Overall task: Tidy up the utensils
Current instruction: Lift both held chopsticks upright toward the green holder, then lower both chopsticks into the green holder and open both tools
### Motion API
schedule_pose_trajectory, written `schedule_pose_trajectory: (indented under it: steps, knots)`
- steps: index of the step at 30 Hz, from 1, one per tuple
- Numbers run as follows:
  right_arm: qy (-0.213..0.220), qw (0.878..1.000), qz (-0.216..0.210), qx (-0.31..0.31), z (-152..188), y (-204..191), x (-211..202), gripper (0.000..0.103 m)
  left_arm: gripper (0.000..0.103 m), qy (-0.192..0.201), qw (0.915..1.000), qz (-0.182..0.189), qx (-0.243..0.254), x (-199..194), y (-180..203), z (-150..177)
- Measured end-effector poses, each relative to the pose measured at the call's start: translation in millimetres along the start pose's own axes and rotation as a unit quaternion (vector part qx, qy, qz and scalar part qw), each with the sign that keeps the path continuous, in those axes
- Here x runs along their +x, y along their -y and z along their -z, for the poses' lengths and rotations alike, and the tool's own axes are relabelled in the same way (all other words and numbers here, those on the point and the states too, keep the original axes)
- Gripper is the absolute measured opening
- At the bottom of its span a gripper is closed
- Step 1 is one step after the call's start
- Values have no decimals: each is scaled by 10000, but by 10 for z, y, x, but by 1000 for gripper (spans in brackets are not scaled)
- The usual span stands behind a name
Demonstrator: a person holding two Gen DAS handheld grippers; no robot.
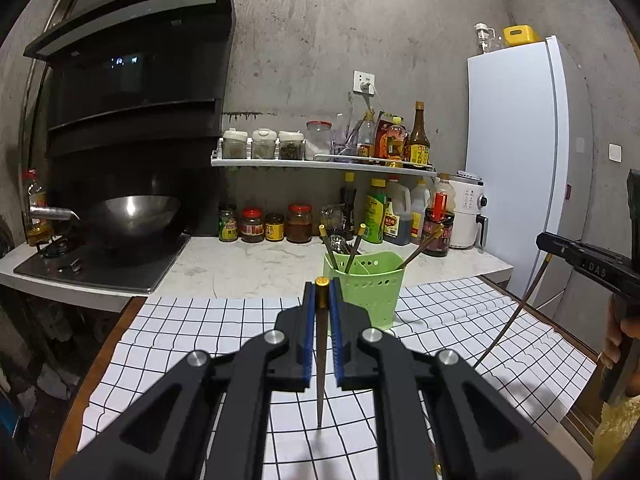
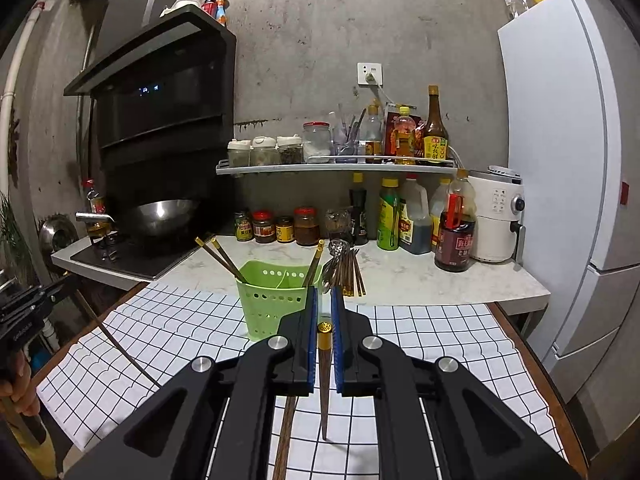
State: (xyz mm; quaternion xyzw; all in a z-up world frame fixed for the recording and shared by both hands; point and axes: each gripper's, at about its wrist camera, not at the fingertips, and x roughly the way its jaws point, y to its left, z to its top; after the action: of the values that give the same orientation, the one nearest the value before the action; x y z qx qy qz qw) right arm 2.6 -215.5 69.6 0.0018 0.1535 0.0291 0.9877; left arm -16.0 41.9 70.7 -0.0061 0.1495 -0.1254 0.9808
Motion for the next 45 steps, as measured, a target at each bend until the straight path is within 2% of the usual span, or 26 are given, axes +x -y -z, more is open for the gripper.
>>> schedule_pose_trajectory:
  steps: [3,7,10,14,17,19,22,28,34,39,42,45]
  knots:
    - [-77,10000,3,-40,-31,-17,104,7,7,18,10000,-4,15,25,-6,6]
    - [-491,9987,-125,19,92,-21,359,7,7,8,9999,-55,137,71,12,11]
    - [-771,9970,-121,-16,239,-55,504,7,7,-532,9985,155,21,282,-25,86]
    - [-976,9952,-61,-82,398,-86,578,7,7,-1127,9936,72,-35,564,-79,282]
    - [-1104,9938,15,-158,496,-97,609,7,6,-1200,9928,-29,-50,603,-107,370]
    - [-1086,9939,65,-200,521,-98,581,7,6,-1228,9923,51,-126,584,-135,370]
    - [-1054,9942,91,-218,520,-90,570,6,6,-1162,9932,-26,-108,547,-130,361]
    - [-943,9954,-60,-153,375,-74,646,6,6,-854,9962,146,-33,575,-54,174]
    - [-293,9987,-390,-166,-192,-187,736,6,6,58,9997,167,175,596,54,-508]
    - [549,9975,-436,-131,-761,-250,808,7,6,788,9960,395,170,597,147,-1110]
    - [749,9967,-309,-110,-913,-227,1004,7,6,785,9955,488,189,848,231,-1243]
    - [595,9979,-264,-30,-883,-186,1309,7,6,429,9973,563,180,1245,276,-1194]
